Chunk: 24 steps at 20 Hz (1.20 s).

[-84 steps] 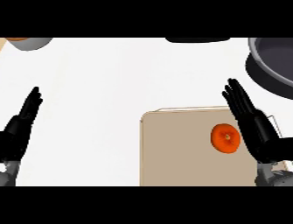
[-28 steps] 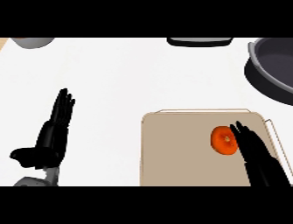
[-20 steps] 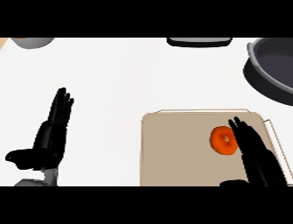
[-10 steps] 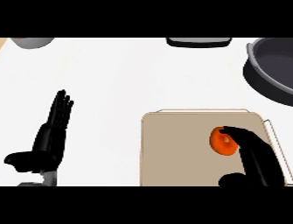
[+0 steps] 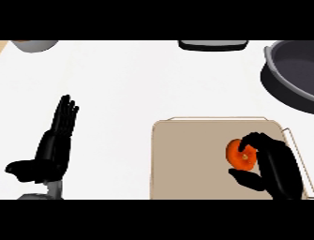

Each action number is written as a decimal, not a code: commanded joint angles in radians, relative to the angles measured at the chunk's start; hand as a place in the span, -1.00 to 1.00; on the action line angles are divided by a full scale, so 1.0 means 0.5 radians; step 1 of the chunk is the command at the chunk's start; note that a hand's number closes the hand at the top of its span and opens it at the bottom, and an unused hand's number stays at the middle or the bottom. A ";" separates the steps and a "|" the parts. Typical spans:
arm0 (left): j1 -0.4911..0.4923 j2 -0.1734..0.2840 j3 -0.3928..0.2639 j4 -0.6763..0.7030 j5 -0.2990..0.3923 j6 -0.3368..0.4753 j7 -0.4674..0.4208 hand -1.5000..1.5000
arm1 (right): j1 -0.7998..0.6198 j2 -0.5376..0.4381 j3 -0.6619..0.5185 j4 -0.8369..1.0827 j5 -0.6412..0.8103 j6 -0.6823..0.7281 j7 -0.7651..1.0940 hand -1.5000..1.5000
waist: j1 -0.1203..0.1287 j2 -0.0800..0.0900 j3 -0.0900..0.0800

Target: Pick the squash from the tray and place it in the pot

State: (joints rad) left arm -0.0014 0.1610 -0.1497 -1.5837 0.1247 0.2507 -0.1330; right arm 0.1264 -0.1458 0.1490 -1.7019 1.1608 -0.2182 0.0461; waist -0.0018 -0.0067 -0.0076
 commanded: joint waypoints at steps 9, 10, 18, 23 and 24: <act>-0.129 -0.035 -0.045 0.019 -0.045 -0.090 -0.002 0.00 | -1.010 0.186 -0.278 0.695 0.176 0.556 0.657 1.00 | 0.212 0.077 0.011; -0.119 -0.051 -0.072 0.043 -0.075 -0.065 0.029 0.00 | -1.172 0.208 -0.303 0.778 0.186 0.651 0.752 1.00 | 0.183 0.062 0.012; -0.067 -0.108 -0.069 0.115 -0.124 -0.017 -0.070 0.00 | -1.977 0.199 -0.450 1.473 0.364 0.117 0.831 1.00 | 0.082 0.036 0.015; -0.073 -0.086 -0.004 -0.016 -0.079 -0.005 0.050 0.00 | -2.176 0.190 -0.424 1.600 0.594 0.061 1.151 1.00 | 0.050 0.020 0.015; -0.125 -0.070 0.016 0.066 -0.100 -0.012 0.043 0.00 | -2.220 0.153 -0.465 1.623 0.579 0.054 1.162 1.00 | 0.040 0.022 0.015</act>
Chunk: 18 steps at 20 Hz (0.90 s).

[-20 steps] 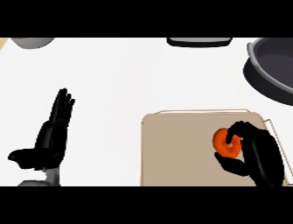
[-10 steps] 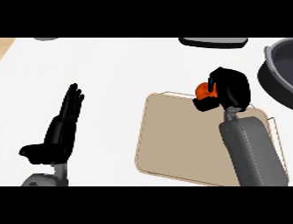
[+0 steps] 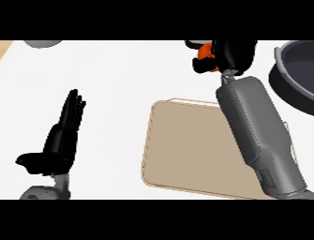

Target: Pick the squash from the tray and place it in the pot

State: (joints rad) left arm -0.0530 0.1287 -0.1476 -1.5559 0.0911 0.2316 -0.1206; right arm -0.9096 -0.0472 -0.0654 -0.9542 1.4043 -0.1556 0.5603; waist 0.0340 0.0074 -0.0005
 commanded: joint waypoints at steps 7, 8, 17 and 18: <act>0.017 -0.054 0.023 0.062 -0.036 0.011 -0.051 0.00 | -0.215 -0.193 -0.143 0.270 0.121 -0.200 0.249 1.00 | -0.049 -0.009 0.001; 0.040 0.057 0.081 -0.074 0.028 -0.066 0.055 0.00 | -0.263 -0.236 -0.204 0.395 0.119 -0.292 0.266 1.00 | -0.028 -0.005 0.001; 0.147 -0.079 -0.024 -0.129 -0.079 0.016 -0.009 0.00 | -0.129 -0.616 -0.380 0.471 -0.056 -0.322 0.002 1.00 | -0.043 -0.009 0.002; 0.048 -0.071 0.023 -0.045 -0.067 0.004 0.027 0.00 | -0.049 -0.570 -0.334 0.332 -0.062 -0.247 0.041 1.00 | -0.064 -0.015 0.001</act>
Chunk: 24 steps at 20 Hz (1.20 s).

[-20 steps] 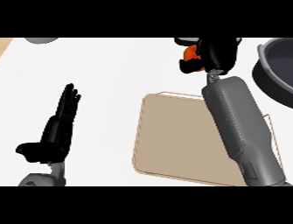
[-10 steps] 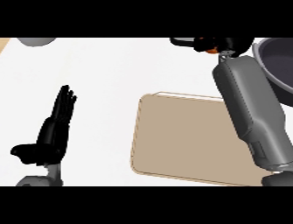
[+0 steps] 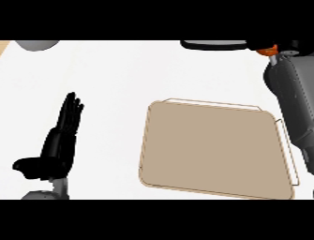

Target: Pick the squash from the tray and place it in the pot

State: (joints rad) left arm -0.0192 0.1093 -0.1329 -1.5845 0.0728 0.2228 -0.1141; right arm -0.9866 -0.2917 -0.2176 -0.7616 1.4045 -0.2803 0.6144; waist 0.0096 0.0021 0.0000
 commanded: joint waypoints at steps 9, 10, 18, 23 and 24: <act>-0.050 0.079 0.135 0.033 0.076 -0.127 0.003 0.00 | 0.008 -0.545 -0.327 0.528 -0.306 -0.154 -0.549 1.00 | 0.020 0.012 0.001; -0.049 0.026 0.094 0.080 0.021 -0.080 -0.025 0.00 | 0.085 -0.527 -0.326 0.525 -0.331 -0.193 -0.604 1.00 | 0.009 0.009 0.001; 0.055 0.004 -0.014 -0.093 -0.031 -0.079 0.046 0.00 | 0.094 -0.699 -0.481 0.998 -0.447 -0.158 -0.821 1.00 | 0.074 0.031 0.006; -0.071 -0.004 0.025 0.003 -0.017 -0.089 0.040 0.00 | 0.110 -0.787 -0.550 1.164 -0.478 -0.041 -0.637 1.00 | 0.092 0.045 0.007; -0.006 -0.044 -0.018 -0.041 -0.048 -0.042 0.047 0.00 | 0.187 -0.860 -0.568 1.196 -0.501 0.042 -0.690 1.00 | 0.074 0.036 0.007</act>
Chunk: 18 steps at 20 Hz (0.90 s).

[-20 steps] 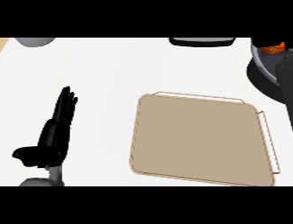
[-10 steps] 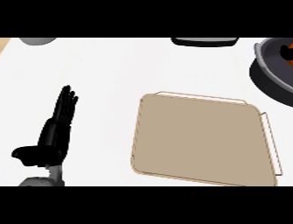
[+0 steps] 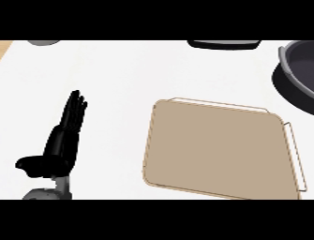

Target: Pick the squash from the tray and place it in the pot

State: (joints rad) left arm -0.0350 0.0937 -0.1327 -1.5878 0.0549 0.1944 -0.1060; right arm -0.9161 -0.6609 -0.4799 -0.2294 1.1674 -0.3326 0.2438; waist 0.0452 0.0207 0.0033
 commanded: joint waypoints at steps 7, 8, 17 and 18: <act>0.033 -0.013 -0.017 -0.064 -0.004 -0.009 -0.003 0.00 | 0.048 -0.004 -0.288 0.085 -0.317 0.057 -0.295 -1.00 | 0.024 0.010 0.007; 0.016 0.009 0.028 0.001 0.023 -0.041 -0.046 0.00 | 0.075 -0.012 -0.332 0.051 -0.370 0.018 -0.403 -1.00 | 0.000 0.006 0.005; 0.096 -0.013 0.017 -0.012 0.000 -0.003 -0.044 0.00 | 0.131 0.020 -0.952 -0.170 -1.072 -0.160 -1.003 -1.00 | -0.039 -0.015 0.005; 0.046 -0.059 -0.017 -0.019 -0.035 0.042 -0.031 0.00 | 0.139 0.005 -0.994 -0.133 -1.120 -0.114 -1.016 -1.00 | -0.027 -0.006 0.007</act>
State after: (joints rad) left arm -0.0122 0.0798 -0.1271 -1.5888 0.0496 0.2017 -0.1251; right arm -0.8748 -0.6506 -0.8764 -0.2916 0.7229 -0.4047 -0.1711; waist 0.0308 0.0172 0.0066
